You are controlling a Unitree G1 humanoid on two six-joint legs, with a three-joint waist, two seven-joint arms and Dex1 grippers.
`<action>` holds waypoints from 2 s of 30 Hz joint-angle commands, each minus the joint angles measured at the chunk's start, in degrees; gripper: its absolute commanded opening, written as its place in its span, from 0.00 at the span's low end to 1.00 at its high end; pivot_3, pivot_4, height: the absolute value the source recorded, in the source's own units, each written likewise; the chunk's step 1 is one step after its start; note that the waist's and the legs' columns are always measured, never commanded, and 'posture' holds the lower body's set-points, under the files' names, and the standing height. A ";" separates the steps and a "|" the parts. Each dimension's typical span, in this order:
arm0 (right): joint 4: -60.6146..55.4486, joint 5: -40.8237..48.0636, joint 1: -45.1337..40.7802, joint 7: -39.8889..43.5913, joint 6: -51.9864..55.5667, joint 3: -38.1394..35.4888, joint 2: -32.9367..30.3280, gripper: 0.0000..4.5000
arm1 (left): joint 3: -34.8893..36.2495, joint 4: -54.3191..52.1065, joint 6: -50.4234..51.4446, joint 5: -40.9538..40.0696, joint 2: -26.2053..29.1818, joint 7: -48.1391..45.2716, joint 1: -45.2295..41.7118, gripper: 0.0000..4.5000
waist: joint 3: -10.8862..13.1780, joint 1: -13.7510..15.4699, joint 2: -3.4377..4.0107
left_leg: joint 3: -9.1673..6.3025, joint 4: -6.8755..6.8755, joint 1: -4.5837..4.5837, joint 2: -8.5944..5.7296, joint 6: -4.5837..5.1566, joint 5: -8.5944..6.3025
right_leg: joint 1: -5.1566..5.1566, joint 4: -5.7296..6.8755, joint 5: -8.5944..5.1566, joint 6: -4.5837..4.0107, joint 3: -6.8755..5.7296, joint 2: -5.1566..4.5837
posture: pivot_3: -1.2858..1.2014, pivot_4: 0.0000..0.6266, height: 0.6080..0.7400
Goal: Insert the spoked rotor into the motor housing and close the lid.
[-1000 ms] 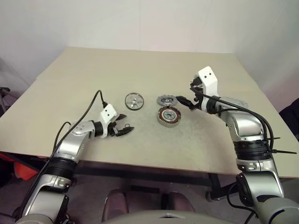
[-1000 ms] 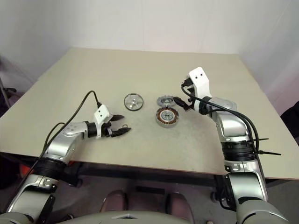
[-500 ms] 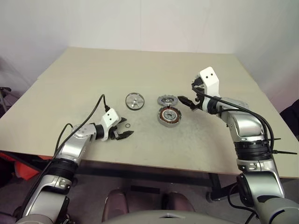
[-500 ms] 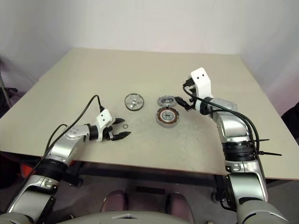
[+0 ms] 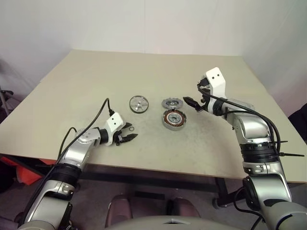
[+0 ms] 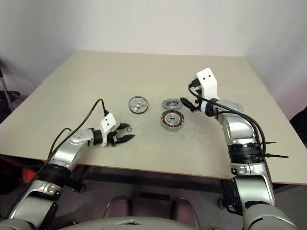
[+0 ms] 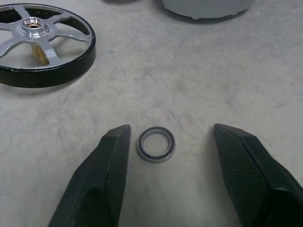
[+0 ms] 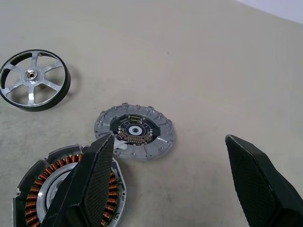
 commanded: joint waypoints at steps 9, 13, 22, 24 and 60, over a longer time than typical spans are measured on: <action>-0.16 0.25 -2.27 -0.71 -1.92 -0.59 -0.53 0.94 | 0.71 0.35 0.30 1.16 0.29 2.64 -0.91 0.41 | -0.01 -0.01 0.01 | 0.00 0.00 0.03 0.00 0.00 0.00 | 0.00 0.01 -0.02 0.03 0.00 0.00 | 0.52 0.00 1.00; 0.00 0.06 -2.27 -0.91 -2.19 -0.48 -0.52 0.94 | 0.60 0.33 0.49 1.04 0.05 2.92 -1.12 0.41 | -0.01 -0.02 0.01 | 0.00 0.00 0.02 0.00 0.00 0.00 | 0.00 0.01 -0.02 0.03 0.00 0.00 | 0.52 0.00 1.00; 0.73 0.14 -2.77 -1.51 -2.85 -0.60 -0.60 0.94 | 0.32 0.43 1.43 0.92 -0.05 2.86 -1.62 0.15 | -0.01 -0.03 0.01 | 0.00 0.00 0.02 0.00 0.00 0.00 | 0.00 0.01 -0.02 0.03 0.00 0.00 | 0.52 0.00 1.00; 0.83 0.13 -2.78 -1.59 -2.96 -0.58 -0.60 0.94 | 0.15 0.70 1.37 1.52 -0.09 3.41 -1.75 0.15 | -0.01 -0.03 0.01 | 0.00 0.00 0.02 0.00 0.00 0.00 | 0.00 0.01 -0.02 0.03 0.00 0.00 | 0.52 0.00 1.00; -2.41 -0.43 2.45 -8.56 -3.03 -4.95 -2.73 0.94 | -2.10 29.04 -1.47 -0.32 -21.18 -2.39 -32.15 0.15 | 0.01 0.45 -0.01 | 0.00 -0.01 -0.29 -0.10 0.04 0.00 | -0.08 -0.20 0.14 -0.22 -0.01 -0.06 | 0.52 0.00 1.00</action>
